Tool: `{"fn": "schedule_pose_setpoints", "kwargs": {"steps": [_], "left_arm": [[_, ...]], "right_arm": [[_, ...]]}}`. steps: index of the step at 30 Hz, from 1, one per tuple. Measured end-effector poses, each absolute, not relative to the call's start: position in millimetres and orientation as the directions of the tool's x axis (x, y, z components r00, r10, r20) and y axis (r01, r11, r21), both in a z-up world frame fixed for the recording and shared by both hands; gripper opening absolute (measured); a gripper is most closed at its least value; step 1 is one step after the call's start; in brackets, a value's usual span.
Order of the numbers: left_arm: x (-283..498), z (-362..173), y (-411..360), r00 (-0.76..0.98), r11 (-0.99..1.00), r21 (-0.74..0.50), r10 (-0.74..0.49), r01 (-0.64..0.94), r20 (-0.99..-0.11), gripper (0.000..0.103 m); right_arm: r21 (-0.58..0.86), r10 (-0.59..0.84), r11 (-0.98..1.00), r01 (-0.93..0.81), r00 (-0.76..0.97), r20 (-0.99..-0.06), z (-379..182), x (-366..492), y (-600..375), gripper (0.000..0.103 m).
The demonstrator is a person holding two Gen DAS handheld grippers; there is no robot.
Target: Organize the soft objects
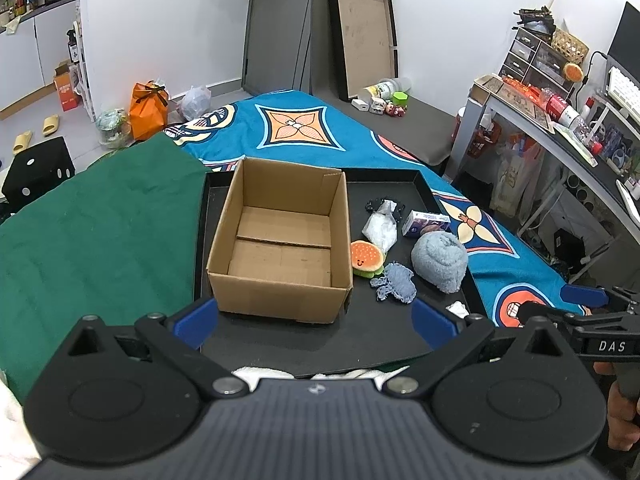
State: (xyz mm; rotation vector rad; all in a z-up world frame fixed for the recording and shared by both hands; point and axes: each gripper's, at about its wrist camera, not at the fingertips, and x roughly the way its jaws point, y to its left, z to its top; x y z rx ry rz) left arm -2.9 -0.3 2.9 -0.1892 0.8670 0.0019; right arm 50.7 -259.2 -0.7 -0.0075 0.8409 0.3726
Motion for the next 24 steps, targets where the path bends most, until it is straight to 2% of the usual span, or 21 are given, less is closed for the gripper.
{"fn": "schedule_pose_setpoints", "kwargs": {"steps": [24], "left_arm": [[-6.9,4.9,3.0,0.653,0.988,-0.129,-0.046,-0.080,-0.756,0.102]], "right_arm": [[0.141,0.336,0.929,-0.343,0.615,-0.713,3.4,48.4,-255.7,0.103]]}}
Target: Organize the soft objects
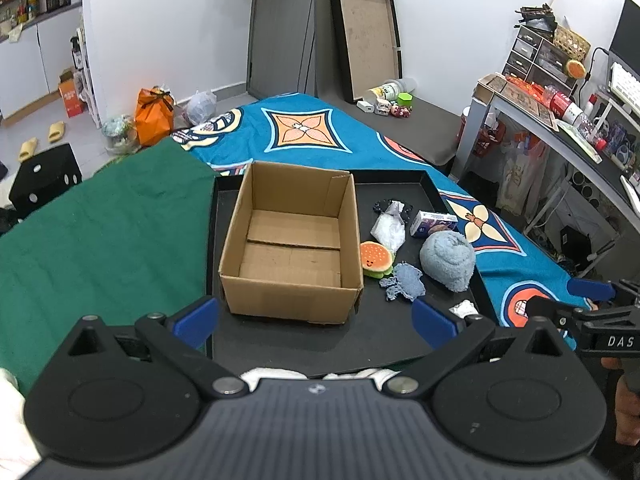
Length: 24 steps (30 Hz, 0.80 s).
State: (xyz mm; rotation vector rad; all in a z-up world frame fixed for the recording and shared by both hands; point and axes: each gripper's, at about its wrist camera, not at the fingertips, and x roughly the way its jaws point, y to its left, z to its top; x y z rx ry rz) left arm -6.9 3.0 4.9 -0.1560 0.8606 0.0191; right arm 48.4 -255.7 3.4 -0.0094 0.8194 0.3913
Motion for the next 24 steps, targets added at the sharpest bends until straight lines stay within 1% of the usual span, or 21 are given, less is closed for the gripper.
{"fn": "schedule_pose_setpoints", "kwargs": {"steps": [10,14,20,24], "left_arm": [[4.5,0.5,1.1,0.632,0.989,-0.085,0.010,-0.120,-0.775,0.102],[11.6,-0.7,0.8,0.622,0.986,-0.056,0.053,-0.155,-0.781,0.102],[22.4,-5.7,-3.7,0.606,0.985,-0.021,0.088,-0.170,-0.791,0.102],[29.0,-9.2,-6.4,0.600,0.985,-0.007,0.100,-0.173,-0.794,0.102]], "right_arm": [[0.192,0.391,0.909,-0.370,0.597,-0.701,-8.2,58.1,-256.6,0.103],[0.191,0.387,0.911,-0.365,0.599,-0.701,-17.0,62.9,-260.8,0.103],[0.246,0.420,0.902,-0.356,0.583,-0.696,-30.0,71.7,-275.1,0.102],[0.286,0.432,0.899,-0.330,0.571,-0.698,-41.0,80.6,-286.8,0.100]]}}
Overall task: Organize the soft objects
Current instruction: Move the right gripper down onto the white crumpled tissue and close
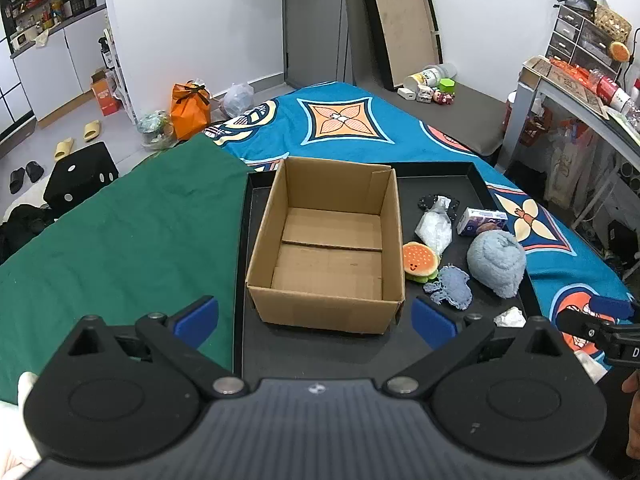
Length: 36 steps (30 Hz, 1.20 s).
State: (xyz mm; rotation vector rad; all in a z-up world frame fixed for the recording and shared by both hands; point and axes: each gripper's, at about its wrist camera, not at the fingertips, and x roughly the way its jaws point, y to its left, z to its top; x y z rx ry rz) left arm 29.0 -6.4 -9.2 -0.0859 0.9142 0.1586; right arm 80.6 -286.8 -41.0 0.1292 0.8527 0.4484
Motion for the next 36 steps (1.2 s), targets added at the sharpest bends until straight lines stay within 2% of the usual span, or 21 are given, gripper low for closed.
{"fn": "schedule_pose_setpoints", "kwargs": {"steps": [4,11,16,24,30,36], "left_arm": [[36.2,-13.3,-8.2,0.591,0.983,-0.001,0.109,-0.183,-0.799,0.101],[46.2,-20.4,-8.1,0.581,0.981,0.017,0.128,-0.194,-0.804,0.100],[52.8,-25.9,-5.2,0.573,0.978,0.021,0.139,-0.207,-0.807,0.100],[64.8,-31.5,1.7,0.569,0.971,0.038,0.171,-0.237,-0.805,0.096],[76.1,-39.1,16.1,0.553,0.961,-0.004,0.157,-0.278,-0.818,0.093],[87.0,-51.3,30.0,0.537,0.951,-0.021,0.156,-0.308,-0.829,0.087]], "right_arm": [[0.307,0.438,0.897,-0.319,0.543,-0.717,-56.0,88.5,-293.8,0.093],[0.317,0.435,0.898,-0.306,0.505,-0.745,-75.5,98.4,-298.0,0.090],[0.307,0.415,0.907,-0.289,0.479,-0.773,-90.2,105.6,-298.6,0.082],[0.288,0.393,0.914,-0.284,0.452,-0.801,-104.4,118.0,-295.4,0.081],[0.255,0.363,0.923,-0.287,0.438,-0.822,-115.9,125.3,-294.7,0.079],[0.237,0.338,0.931,-0.276,0.416,-0.844,-128.4,132.1,-295.5,0.072]]}}
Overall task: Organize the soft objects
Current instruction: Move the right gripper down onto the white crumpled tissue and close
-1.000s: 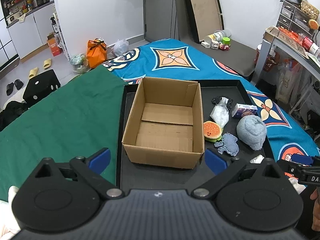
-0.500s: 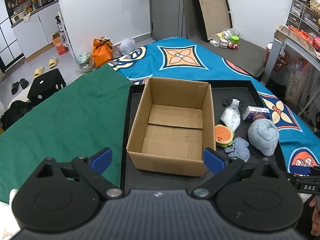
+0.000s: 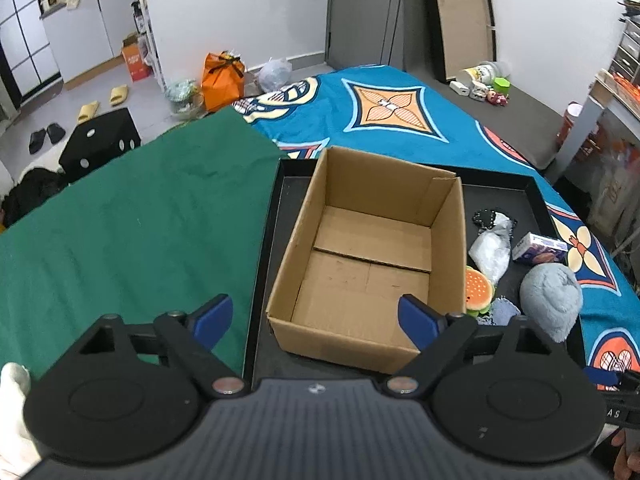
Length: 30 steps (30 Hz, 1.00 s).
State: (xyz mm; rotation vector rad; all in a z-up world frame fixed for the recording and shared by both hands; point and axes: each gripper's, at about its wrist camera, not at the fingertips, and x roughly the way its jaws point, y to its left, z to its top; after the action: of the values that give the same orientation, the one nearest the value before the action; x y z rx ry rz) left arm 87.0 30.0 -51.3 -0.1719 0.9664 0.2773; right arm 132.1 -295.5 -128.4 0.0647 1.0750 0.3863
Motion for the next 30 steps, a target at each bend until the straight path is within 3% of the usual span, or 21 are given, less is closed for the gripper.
{"fn": "schedule_pose_setpoints", "kwargs": {"steps": [7,18,25,28,30], "left_arm": [[96.3,-66.5,36.7,0.537,0.944,0.012,0.198,-0.329,-0.820,0.078],[111.8,-102.3,56.5,0.498,0.927,0.025,0.223,-0.373,-0.838,0.056],[117.9,-112.7,58.5,0.501,0.930,0.023,0.218,-0.367,-0.838,0.050],[119.9,-115.8,55.2,0.501,0.935,0.035,0.221,-0.354,-0.837,0.038],[120.4,-117.1,56.5,0.491,0.932,0.012,0.201,-0.362,-0.847,0.024]], "right_arm": [[0.224,0.322,0.934,-0.278,0.387,-0.864,-140.6,139.0,-291.3,0.063],[0.159,0.263,0.943,-0.292,0.361,-0.895,-154.0,144.7,-283.6,0.063],[0.136,0.238,0.949,-0.284,0.366,-0.900,-158.9,147.9,-280.6,0.061],[0.134,0.234,0.950,-0.281,0.361,-0.903,-161.4,148.9,-280.7,0.054],[0.128,0.229,0.951,-0.283,0.361,-0.904,-162.8,147.4,-281.0,0.044]]}}
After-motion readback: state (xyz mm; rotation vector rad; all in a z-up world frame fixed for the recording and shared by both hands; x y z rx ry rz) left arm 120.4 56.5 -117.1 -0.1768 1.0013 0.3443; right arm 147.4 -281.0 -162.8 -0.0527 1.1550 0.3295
